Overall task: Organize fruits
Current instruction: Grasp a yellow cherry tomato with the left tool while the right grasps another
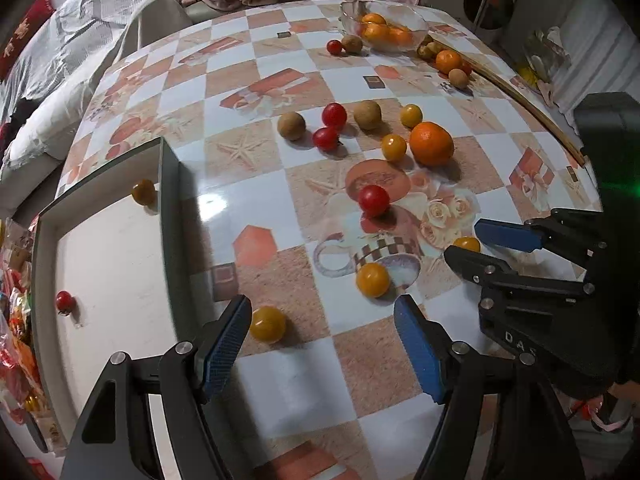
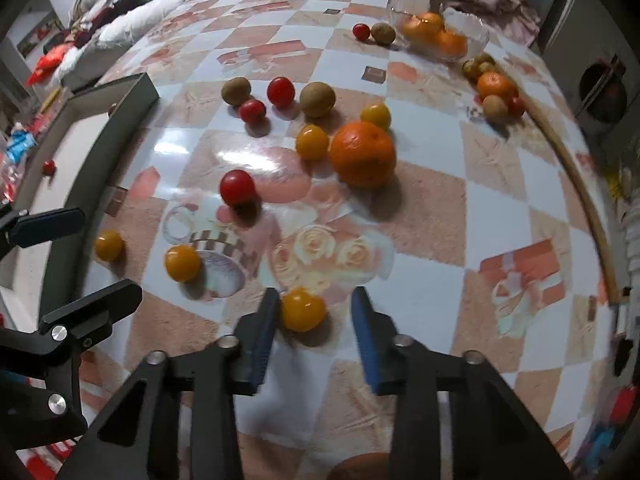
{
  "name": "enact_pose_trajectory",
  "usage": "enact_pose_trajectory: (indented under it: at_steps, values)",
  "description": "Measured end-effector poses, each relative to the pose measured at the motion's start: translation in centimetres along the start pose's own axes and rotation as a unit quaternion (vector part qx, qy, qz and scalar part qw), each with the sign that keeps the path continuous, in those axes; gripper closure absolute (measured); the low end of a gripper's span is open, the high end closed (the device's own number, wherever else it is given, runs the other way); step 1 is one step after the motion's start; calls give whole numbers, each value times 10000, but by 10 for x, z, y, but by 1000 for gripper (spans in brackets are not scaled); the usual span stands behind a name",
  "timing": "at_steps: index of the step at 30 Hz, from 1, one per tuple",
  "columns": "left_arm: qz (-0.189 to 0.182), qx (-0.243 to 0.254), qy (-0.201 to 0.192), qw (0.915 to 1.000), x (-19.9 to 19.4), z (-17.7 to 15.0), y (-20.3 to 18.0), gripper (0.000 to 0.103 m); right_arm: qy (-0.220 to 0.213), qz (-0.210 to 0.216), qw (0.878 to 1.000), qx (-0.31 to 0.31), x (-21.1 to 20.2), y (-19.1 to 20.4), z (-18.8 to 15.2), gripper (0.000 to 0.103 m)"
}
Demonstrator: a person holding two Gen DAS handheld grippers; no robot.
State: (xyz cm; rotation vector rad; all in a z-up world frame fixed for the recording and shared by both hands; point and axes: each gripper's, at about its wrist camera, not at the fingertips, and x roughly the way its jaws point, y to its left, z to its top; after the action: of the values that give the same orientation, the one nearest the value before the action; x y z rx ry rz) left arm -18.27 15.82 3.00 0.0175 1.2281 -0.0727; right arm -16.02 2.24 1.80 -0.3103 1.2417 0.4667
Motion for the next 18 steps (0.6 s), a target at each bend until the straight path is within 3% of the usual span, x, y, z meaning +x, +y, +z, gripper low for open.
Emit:
enact_pose_trajectory:
  at_steps: [8, 14, 18]
  values:
    - [-8, 202, 103, 9997, 22, 9, -19, 28, -93, 128, 9998, 103, -9, -14, -6, 69]
    - [-10, 301, 191, 9994, 37, 14, -23, 29, -66, 481, 9983, 334, -8, -27, -6, 69]
    - [-50, 330, 166, 9993, 39, 14, -25, 37, 17, 751, 9958, 518, -4, -33, -6, 69]
